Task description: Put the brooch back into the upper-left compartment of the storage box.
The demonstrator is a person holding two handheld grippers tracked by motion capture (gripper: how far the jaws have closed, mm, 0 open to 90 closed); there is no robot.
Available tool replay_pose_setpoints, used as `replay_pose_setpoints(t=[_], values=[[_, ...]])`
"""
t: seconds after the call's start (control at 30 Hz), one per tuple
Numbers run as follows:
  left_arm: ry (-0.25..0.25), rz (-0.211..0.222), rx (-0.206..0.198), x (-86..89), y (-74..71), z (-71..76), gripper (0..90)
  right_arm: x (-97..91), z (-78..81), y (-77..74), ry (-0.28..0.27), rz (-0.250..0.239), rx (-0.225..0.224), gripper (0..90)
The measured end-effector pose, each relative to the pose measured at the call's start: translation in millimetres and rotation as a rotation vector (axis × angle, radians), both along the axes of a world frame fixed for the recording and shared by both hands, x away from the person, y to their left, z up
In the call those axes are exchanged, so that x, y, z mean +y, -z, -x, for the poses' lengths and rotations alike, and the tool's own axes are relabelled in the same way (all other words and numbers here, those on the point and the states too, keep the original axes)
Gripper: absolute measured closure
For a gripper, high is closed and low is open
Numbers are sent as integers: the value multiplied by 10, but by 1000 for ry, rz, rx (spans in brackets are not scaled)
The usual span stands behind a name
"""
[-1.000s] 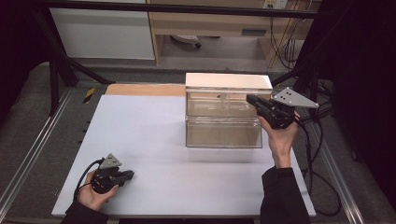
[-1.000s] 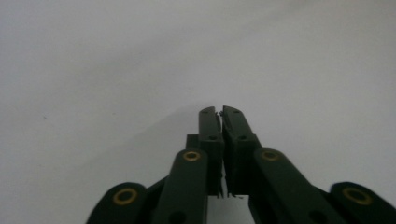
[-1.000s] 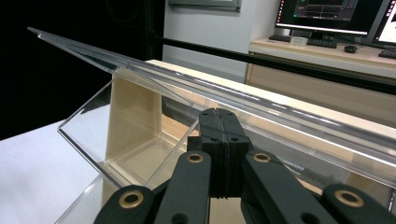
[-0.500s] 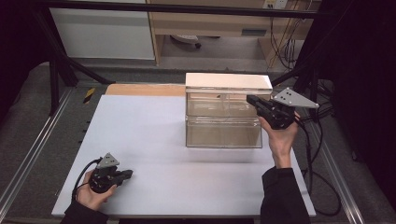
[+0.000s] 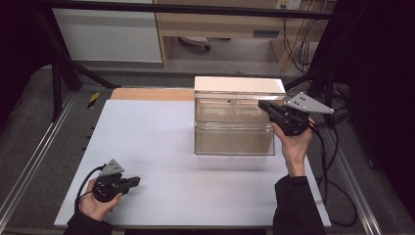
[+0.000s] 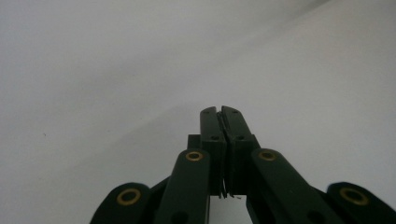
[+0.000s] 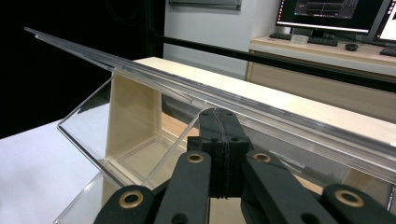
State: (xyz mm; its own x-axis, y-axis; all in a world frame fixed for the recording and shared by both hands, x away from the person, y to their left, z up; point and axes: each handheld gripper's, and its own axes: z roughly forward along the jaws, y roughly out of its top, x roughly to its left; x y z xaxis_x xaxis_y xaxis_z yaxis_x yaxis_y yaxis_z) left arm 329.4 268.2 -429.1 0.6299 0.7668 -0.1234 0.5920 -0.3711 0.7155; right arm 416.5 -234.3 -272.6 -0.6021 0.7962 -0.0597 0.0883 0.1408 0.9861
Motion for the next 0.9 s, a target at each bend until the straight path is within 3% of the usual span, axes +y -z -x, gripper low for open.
replay_pose_setpoints(t=[0.9], values=[[44,28,-63,-260,-253,-57,882,-13,5,-4,1,5,15,900]])
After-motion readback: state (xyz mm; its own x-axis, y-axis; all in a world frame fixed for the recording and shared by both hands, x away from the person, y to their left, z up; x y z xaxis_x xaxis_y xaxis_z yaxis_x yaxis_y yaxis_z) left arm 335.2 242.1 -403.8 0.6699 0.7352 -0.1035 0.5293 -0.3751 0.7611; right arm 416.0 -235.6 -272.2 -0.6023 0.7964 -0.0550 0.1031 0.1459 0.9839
